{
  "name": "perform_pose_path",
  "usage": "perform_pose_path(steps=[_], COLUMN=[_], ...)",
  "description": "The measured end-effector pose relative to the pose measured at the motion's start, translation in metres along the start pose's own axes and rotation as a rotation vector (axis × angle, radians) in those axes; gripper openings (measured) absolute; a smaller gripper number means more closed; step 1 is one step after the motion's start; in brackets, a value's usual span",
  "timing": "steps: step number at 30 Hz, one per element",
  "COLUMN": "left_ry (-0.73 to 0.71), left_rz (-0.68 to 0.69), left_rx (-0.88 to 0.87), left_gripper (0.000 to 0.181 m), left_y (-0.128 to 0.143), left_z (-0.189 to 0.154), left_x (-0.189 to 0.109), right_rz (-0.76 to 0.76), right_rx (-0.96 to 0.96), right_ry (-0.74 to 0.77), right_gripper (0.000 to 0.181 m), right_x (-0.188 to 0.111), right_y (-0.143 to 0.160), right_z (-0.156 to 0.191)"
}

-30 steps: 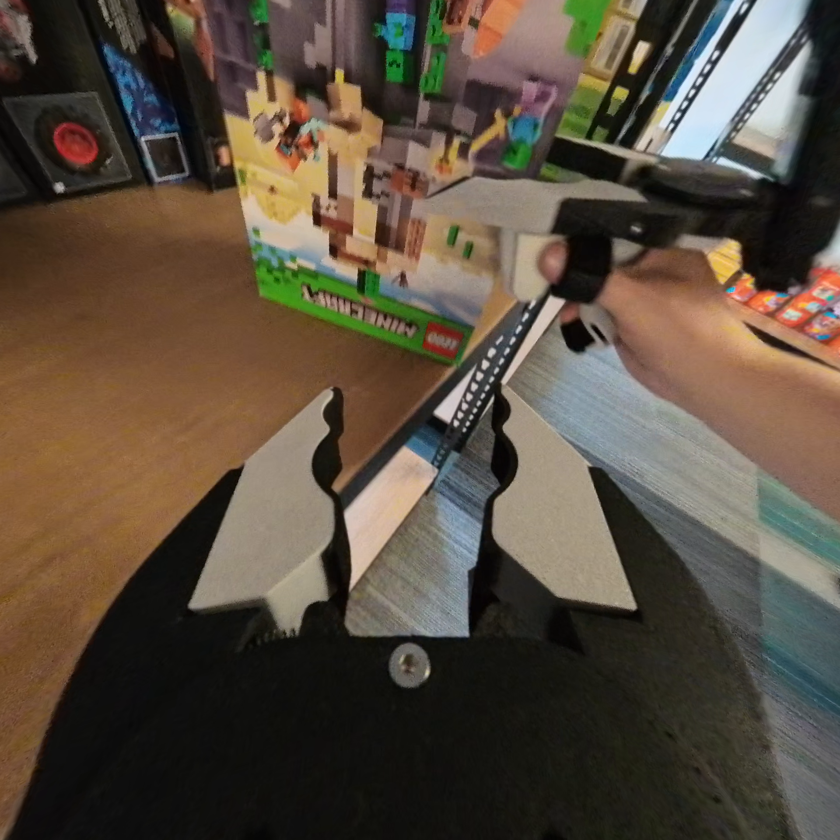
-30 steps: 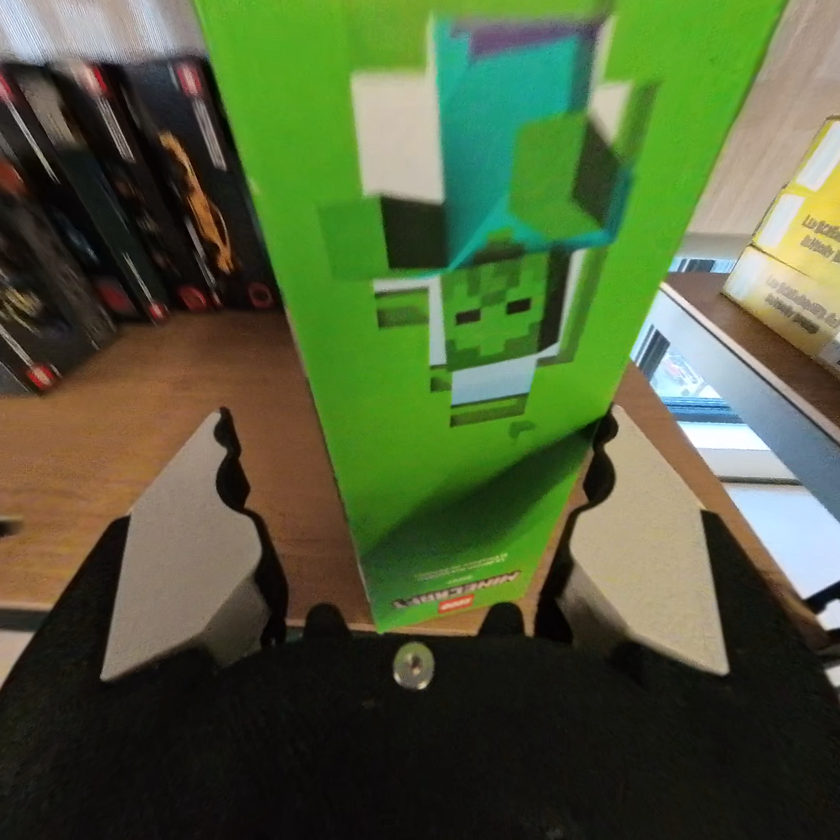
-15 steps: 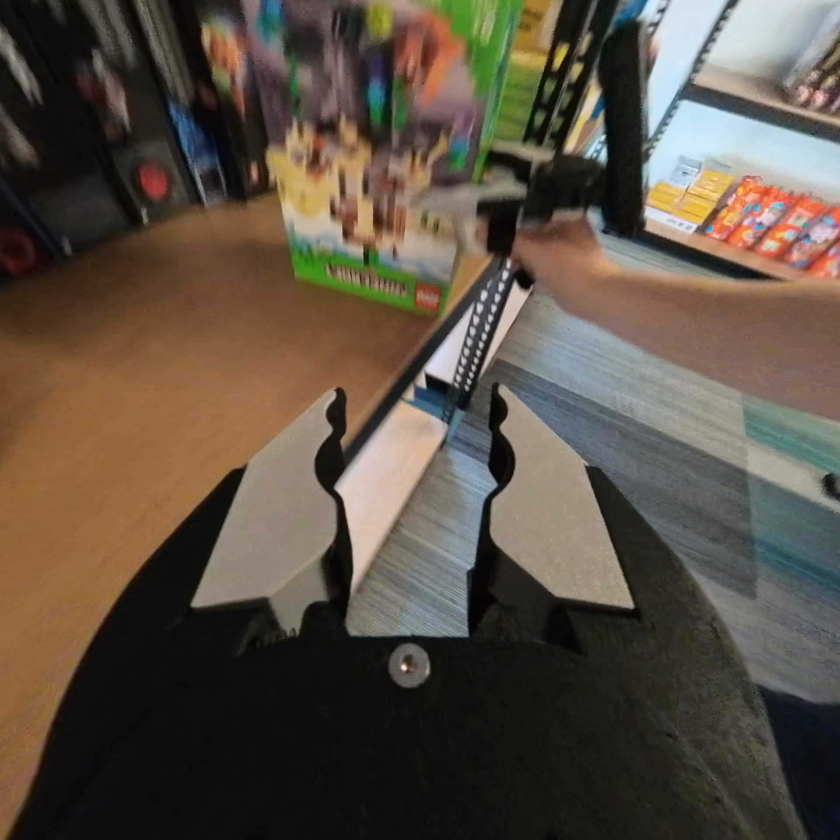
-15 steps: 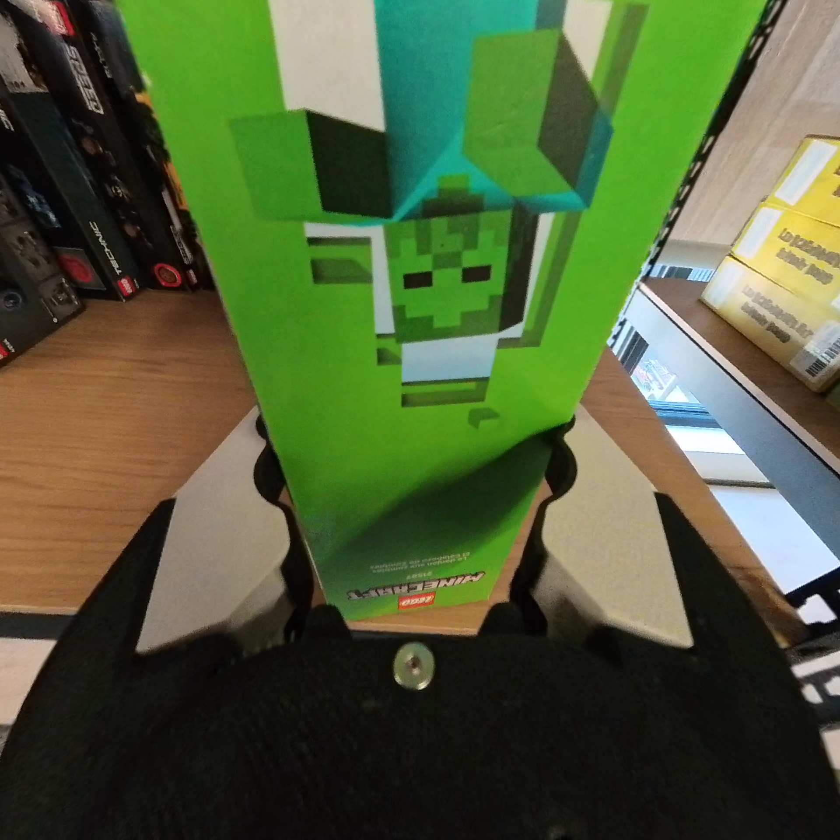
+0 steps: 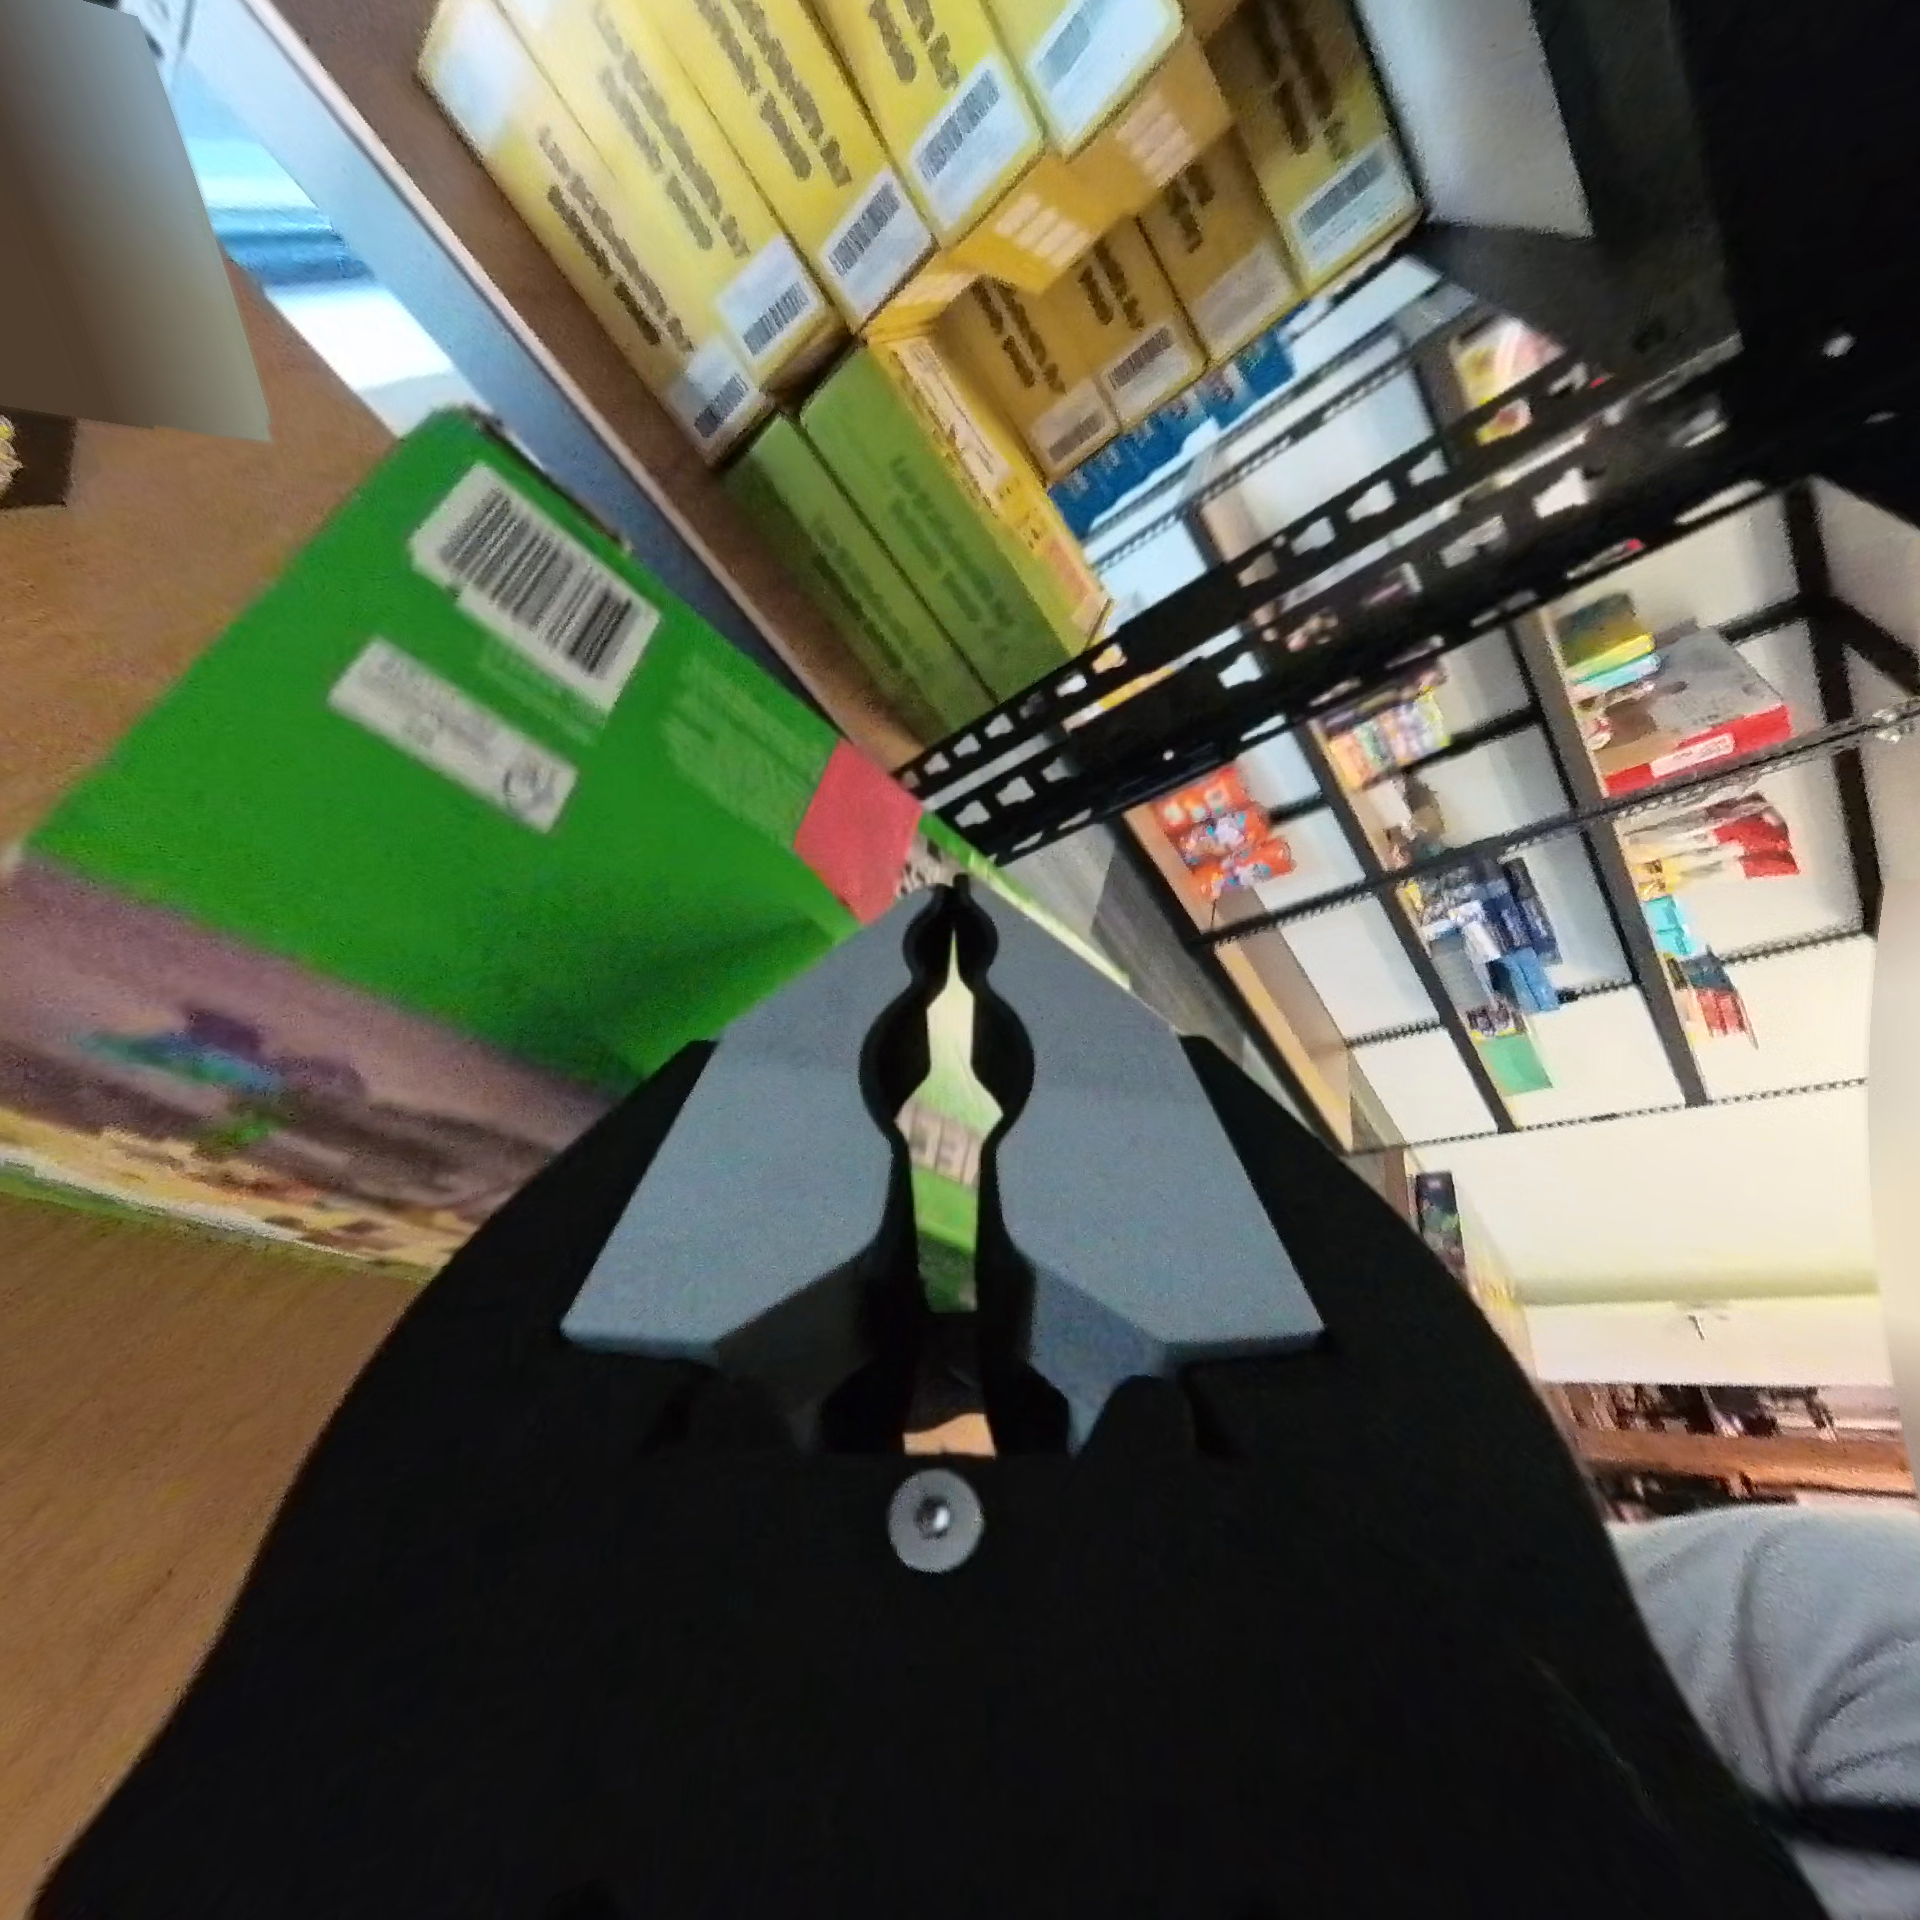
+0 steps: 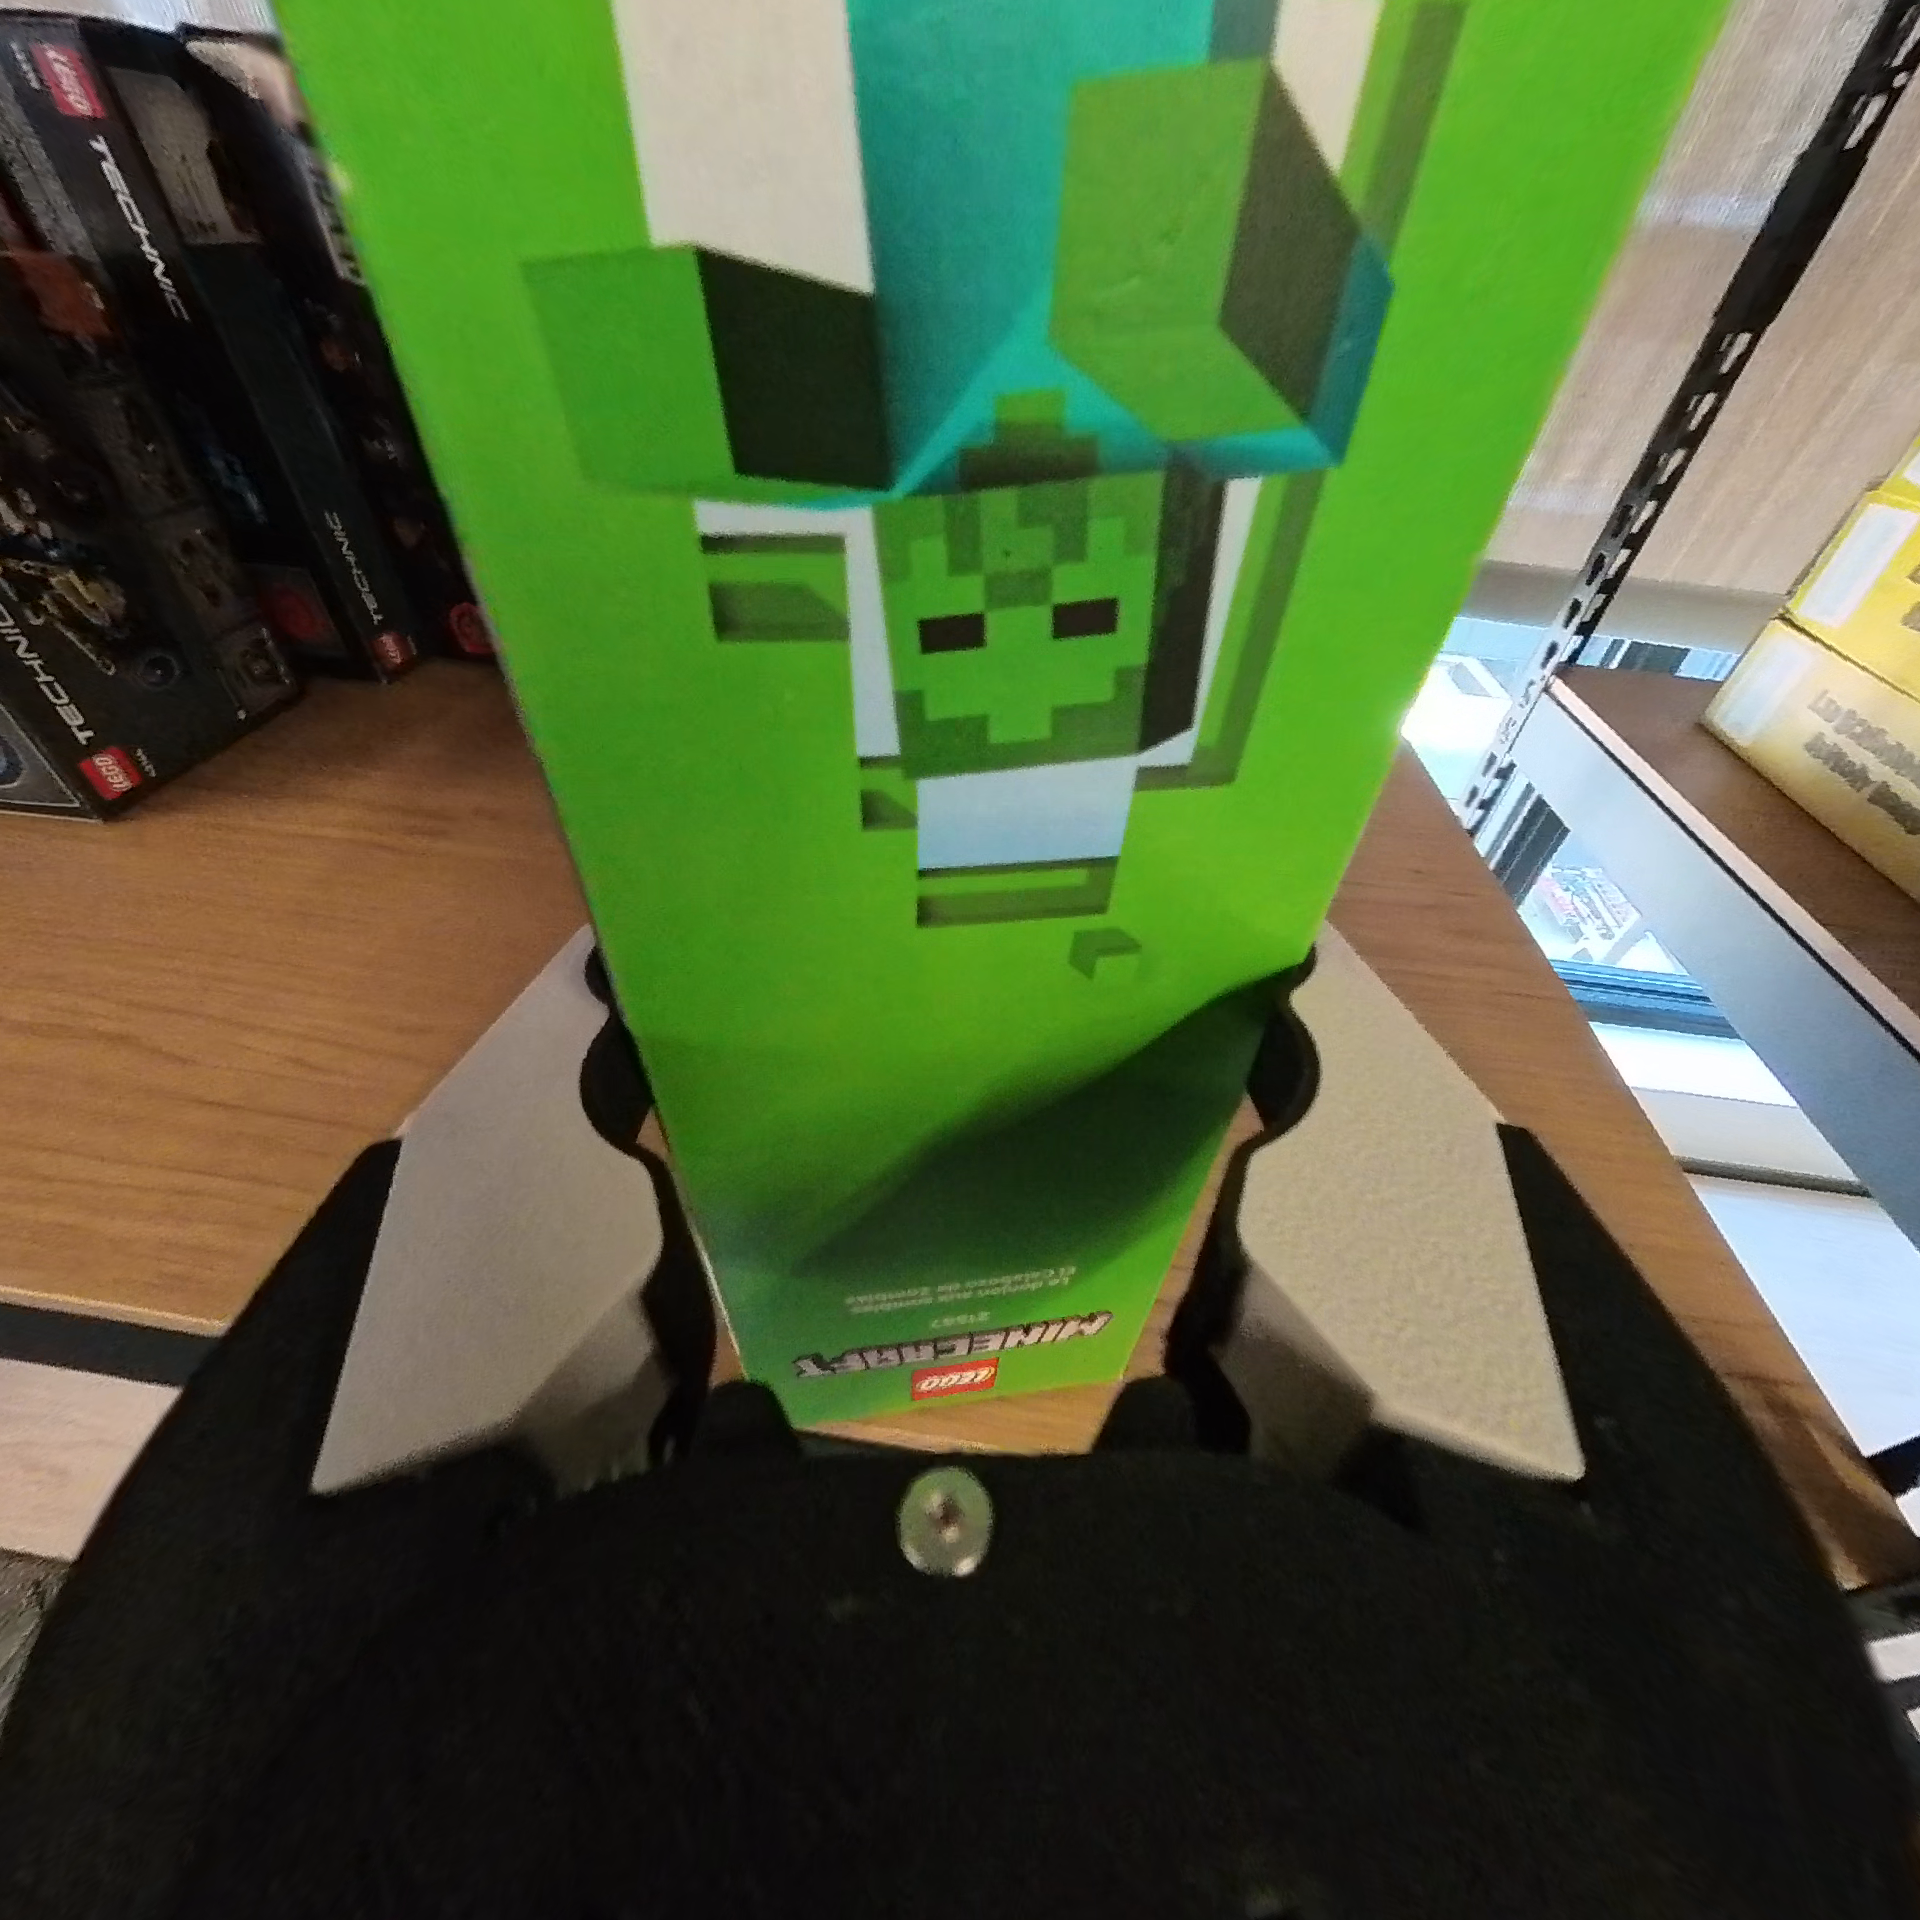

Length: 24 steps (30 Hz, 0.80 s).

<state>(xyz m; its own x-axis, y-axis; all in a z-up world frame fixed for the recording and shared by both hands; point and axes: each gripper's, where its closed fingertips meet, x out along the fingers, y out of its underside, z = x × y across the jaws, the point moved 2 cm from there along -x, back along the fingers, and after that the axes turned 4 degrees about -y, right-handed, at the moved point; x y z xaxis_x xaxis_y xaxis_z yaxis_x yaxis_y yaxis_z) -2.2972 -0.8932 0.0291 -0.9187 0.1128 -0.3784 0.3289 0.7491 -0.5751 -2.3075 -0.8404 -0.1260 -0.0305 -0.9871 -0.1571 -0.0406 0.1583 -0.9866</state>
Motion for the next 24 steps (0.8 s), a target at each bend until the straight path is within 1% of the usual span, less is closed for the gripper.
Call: perform_pose_path(steps=[1,4,5,8,12,15,18,20,21,24], left_ry=[-0.014,-0.019,-0.025,-0.061,0.005,0.021,-0.029,-0.056,-0.056,0.007], left_rz=[0.040,0.236,0.258,0.239,0.298,0.285,0.234,0.214,0.218,0.311], left_rx=[-0.006,-0.041,-0.055,-0.080,-0.149,-0.169,-0.158,-0.142,-0.135,-0.118], left_gripper=[0.000,0.000,0.000,0.000,0.000,0.000,0.000,0.000,0.000,0.000], left_y=[-0.004,0.002,0.001,-0.007,0.003,0.001,-0.012,-0.016,-0.014,0.005], left_z=[0.000,0.000,0.003,0.014,0.012,0.014,0.023,0.028,0.027,0.012], left_x=[0.007,0.024,0.026,0.020,0.012,0.014,0.013,0.011,0.010,0.009], right_rz=[0.002,-0.011,-0.016,-0.019,-0.043,-0.052,-0.058,-0.061,-0.062,-0.055], right_rx=[-0.002,-0.006,-0.005,-0.002,0.007,0.015,0.015,0.015,0.011,0.006], right_ry=[-0.010,-0.037,-0.043,-0.051,-0.055,-0.057,-0.060,-0.061,-0.062,-0.058], right_gripper=[0.118,0.118,0.118,0.118,0.118,0.118,0.118,0.118,0.118,0.118], right_x=[0.000,0.000,0.000,0.000,0.000,0.001,0.002,0.002,0.002,0.002], right_y=[0.000,0.000,0.000,0.000,-0.001,-0.001,-0.002,-0.002,-0.001,-0.001], right_z=[0.000,-0.001,-0.001,-0.002,-0.002,-0.003,-0.003,-0.003,-0.003,-0.003])
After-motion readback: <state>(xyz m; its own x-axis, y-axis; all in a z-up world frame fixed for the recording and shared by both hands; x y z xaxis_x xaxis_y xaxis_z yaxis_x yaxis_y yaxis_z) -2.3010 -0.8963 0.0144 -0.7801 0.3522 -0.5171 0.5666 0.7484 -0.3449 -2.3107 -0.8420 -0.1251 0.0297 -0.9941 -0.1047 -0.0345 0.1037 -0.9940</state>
